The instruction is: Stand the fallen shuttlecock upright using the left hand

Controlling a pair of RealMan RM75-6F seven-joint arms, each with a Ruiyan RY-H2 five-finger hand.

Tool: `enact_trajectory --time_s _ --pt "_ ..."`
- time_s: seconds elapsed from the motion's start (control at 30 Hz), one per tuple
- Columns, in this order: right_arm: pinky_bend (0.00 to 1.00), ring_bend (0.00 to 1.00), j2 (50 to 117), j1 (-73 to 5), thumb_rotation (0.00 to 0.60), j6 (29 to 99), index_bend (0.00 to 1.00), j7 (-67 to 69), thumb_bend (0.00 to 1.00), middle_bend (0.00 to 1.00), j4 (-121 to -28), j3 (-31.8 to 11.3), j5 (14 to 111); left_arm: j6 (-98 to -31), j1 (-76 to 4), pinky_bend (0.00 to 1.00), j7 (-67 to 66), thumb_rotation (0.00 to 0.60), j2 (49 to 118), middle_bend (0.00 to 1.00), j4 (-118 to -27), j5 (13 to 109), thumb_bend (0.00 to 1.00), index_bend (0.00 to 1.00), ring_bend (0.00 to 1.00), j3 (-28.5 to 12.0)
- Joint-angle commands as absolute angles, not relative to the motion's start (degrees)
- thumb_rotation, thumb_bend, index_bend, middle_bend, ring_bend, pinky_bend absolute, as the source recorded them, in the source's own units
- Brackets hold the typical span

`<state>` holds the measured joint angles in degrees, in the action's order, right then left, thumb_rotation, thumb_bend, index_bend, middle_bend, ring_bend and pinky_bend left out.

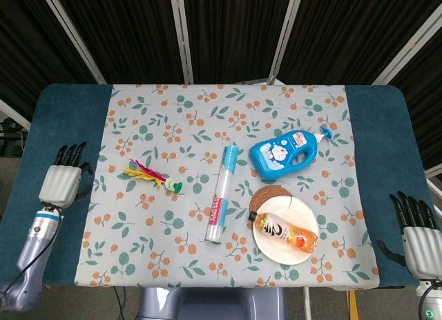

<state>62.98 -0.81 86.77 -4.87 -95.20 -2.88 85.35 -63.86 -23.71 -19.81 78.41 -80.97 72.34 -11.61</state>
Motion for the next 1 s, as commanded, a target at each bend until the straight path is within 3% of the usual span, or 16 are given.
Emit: enact_trajectory --time_s 0.03,0.33,1.0 --pt "0.0 0.0 62.87 -0.78 0.6 86.72 0.0 -4.65 0.12 0.0 -95.24 -2.88 85.28 -61.09 -26.76 0.0 -22.09 0.6 82.04 0.0 -76.93 69.7 0.32 0.47 0.0 -12.95" --pt "0.0 0.0 62.52 -0.49 0.6 86.89 0.0 -4.18 0.12 0.0 -95.44 -2.89 84.98 -58.07 -30.57 0.0 -24.64 0.6 88.51 0.0 -69.61 67.36 0.37 0.48 0.0 -12.67" --pt "0.0 0.0 62.06 -0.35 0.6 86.58 0.0 -3.55 0.12 0.0 -95.83 -2.83 84.66 -56.18 -35.66 0.0 -23.74 0.6 98.63 0.0 -58.93 65.86 0.38 0.48 0.0 -13.18"
